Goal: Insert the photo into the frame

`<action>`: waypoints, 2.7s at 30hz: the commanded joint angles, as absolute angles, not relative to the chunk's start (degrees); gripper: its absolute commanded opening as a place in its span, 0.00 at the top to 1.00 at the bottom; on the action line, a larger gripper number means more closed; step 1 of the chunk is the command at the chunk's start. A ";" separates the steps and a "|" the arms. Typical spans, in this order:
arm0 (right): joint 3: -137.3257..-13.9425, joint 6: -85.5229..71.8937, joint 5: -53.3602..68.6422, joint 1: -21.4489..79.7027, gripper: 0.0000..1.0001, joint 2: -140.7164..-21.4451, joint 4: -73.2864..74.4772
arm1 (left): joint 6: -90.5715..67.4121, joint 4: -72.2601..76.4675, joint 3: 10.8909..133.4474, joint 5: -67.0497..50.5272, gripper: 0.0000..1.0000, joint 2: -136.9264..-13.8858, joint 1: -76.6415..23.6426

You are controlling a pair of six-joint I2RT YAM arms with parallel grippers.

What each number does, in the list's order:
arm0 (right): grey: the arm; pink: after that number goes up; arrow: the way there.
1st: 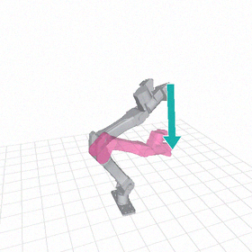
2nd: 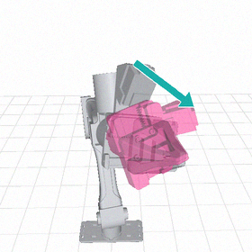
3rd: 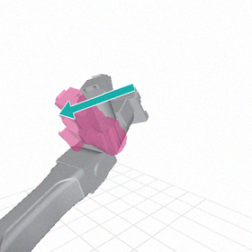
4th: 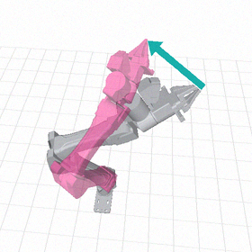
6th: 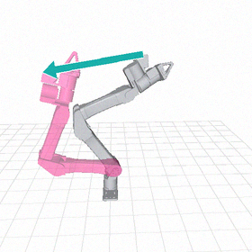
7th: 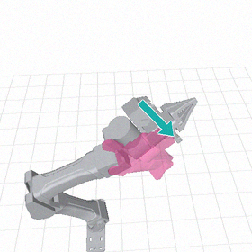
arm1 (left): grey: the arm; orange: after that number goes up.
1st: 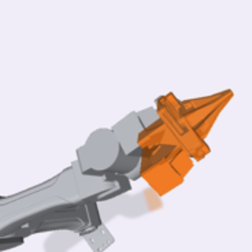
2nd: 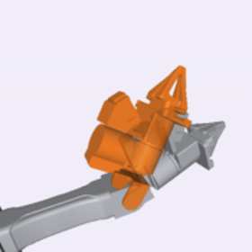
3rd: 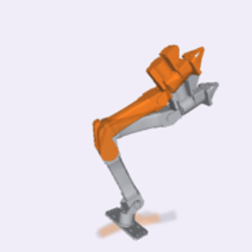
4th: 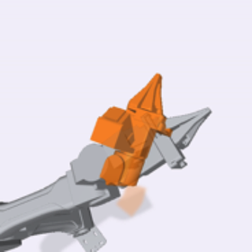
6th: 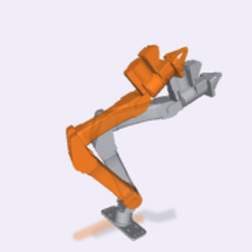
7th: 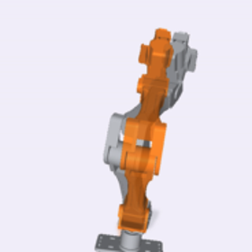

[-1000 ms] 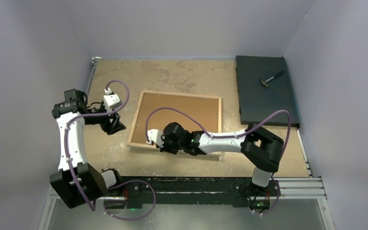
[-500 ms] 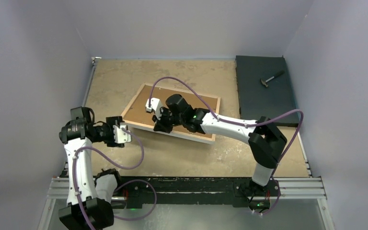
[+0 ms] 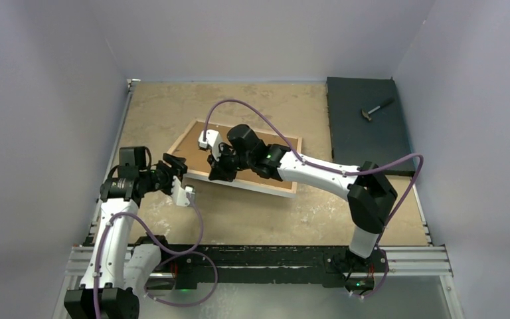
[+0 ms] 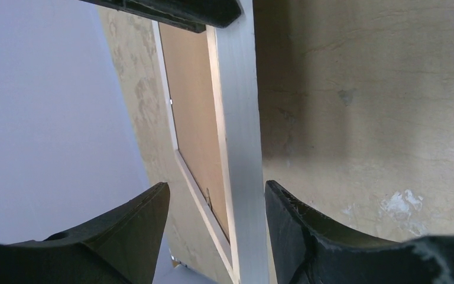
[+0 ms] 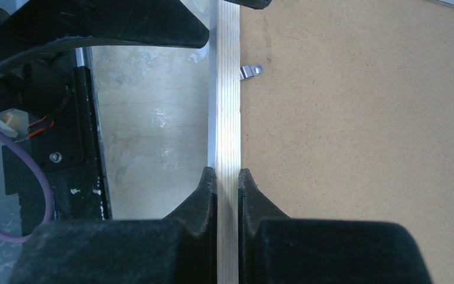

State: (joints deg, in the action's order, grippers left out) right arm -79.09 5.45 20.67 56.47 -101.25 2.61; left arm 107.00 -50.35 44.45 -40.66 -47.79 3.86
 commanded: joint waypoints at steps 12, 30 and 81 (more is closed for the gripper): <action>-86.66 0.87 27.50 55.74 1.00 -98.83 -3.28 | 99.65 -29.18 36.48 -38.78 0.47 -42.15 2.22; -86.40 11.84 21.26 55.23 0.44 -91.17 4.71 | 91.61 -35.98 44.84 -41.24 0.97 -44.36 1.93; -109.29 6.80 1.13 58.30 0.83 -98.07 24.03 | 31.34 -27.37 65.04 -29.12 0.13 -50.46 2.04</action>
State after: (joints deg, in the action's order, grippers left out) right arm -99.98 15.51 -4.67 61.80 -95.79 24.62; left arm 53.34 -29.32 60.23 -36.10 -47.62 2.11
